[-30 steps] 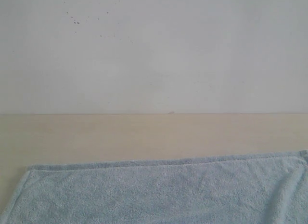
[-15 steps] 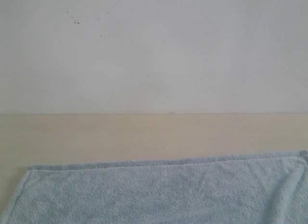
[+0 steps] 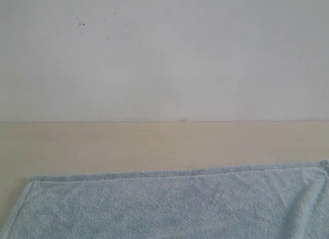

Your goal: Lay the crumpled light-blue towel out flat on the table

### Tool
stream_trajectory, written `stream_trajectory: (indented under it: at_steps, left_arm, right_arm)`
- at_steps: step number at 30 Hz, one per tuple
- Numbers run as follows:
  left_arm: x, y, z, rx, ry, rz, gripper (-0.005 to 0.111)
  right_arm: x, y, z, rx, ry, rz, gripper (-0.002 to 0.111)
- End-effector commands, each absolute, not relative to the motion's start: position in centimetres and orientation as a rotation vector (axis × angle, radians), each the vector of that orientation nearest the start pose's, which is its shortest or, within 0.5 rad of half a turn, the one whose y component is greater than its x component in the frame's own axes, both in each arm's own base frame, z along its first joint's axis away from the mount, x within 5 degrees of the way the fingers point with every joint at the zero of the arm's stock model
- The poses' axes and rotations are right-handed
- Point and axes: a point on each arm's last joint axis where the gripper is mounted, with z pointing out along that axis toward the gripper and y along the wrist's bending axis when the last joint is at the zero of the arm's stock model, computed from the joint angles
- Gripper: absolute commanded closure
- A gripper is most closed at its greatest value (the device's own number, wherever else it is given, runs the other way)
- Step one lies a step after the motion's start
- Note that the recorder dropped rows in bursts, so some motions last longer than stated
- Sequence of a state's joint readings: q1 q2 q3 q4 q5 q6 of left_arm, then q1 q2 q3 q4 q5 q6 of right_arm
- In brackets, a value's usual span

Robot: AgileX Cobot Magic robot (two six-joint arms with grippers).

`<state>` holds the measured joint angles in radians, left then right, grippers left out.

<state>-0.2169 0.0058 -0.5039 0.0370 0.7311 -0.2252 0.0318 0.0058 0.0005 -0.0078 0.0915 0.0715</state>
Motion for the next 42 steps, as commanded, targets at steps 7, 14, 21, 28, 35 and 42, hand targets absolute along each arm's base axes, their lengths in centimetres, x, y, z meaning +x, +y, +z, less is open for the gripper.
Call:
stream_trajectory:
  at_steps: [7, 14, 21, 28, 35, 42]
  left_arm:
    - [1.9, -0.3, 28.7, -0.004, 1.709, -0.305, 0.103]
    - [3.6, -0.8, 24.7, -0.007, 1.768, -0.316, 0.103]
    - [4.5, -1.0, 20.7, -0.007, 1.867, -0.303, 0.103]
    - [5.1, -1.1, 17.6, -0.007, 1.905, -0.297, 0.103]
    - [5.3, -1.1, 18.6, 0.004, 1.796, -0.303, 0.103]
    - [5.4, -1.2, 19.3, 0.05, 1.713, -0.276, 0.103]
  right_arm:
    - [5.6, 0.2, 20.5, 0.025, 1.574, 0.074, 0.108]
    - [5.6, 0.2, 20.5, 0.025, 1.574, 0.074, 0.108]
    - [5.6, 0.2, 20.5, 0.025, 1.574, 0.074, 0.108]
    - [5.6, 0.2, 20.5, 0.025, 1.574, 0.074, 0.108]
    - [5.6, 0.2, 20.5, 0.025, 1.574, 0.074, 0.108]
    - [5.6, 0.2, 20.5, 0.025, 1.574, 0.074, 0.108]
